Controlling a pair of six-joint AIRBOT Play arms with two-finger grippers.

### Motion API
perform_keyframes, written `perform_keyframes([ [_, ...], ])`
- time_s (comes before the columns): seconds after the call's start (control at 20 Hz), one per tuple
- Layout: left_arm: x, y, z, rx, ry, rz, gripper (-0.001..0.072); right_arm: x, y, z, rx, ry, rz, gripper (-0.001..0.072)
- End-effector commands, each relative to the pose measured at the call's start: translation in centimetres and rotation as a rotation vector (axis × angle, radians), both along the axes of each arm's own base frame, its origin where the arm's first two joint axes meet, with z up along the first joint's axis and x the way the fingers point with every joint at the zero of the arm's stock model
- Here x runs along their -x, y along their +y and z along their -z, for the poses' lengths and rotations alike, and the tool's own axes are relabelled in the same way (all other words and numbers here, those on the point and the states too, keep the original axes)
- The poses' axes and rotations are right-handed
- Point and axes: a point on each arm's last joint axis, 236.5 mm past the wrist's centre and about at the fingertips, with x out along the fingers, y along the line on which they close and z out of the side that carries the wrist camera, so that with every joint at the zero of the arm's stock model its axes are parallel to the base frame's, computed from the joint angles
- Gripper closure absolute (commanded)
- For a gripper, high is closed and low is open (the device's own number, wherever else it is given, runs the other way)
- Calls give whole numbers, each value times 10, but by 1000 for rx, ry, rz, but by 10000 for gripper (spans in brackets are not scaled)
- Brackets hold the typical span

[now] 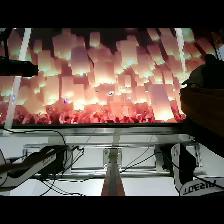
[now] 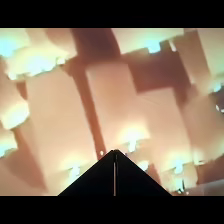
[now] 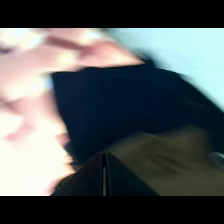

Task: Fold the clothes and pants, and hang the long-sleeved shirts on hangers.

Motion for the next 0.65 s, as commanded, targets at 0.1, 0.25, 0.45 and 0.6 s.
perform_keyframes([
  [0.1,0,1,0,-1,-1,-1,689,-64,150,-25,-144,-161,-629,701],
  [0.25,0,1,0,-1,-1,-1,689,-75,205,-6,-184,-83,-837,701],
  [0.45,0,1,0,-1,-1,-1,689,-91,256,52,-88,142,-1019,701],
  [0.6,0,1,0,-1,-1,-1,689,-102,278,91,1,280,-1090,700],
])
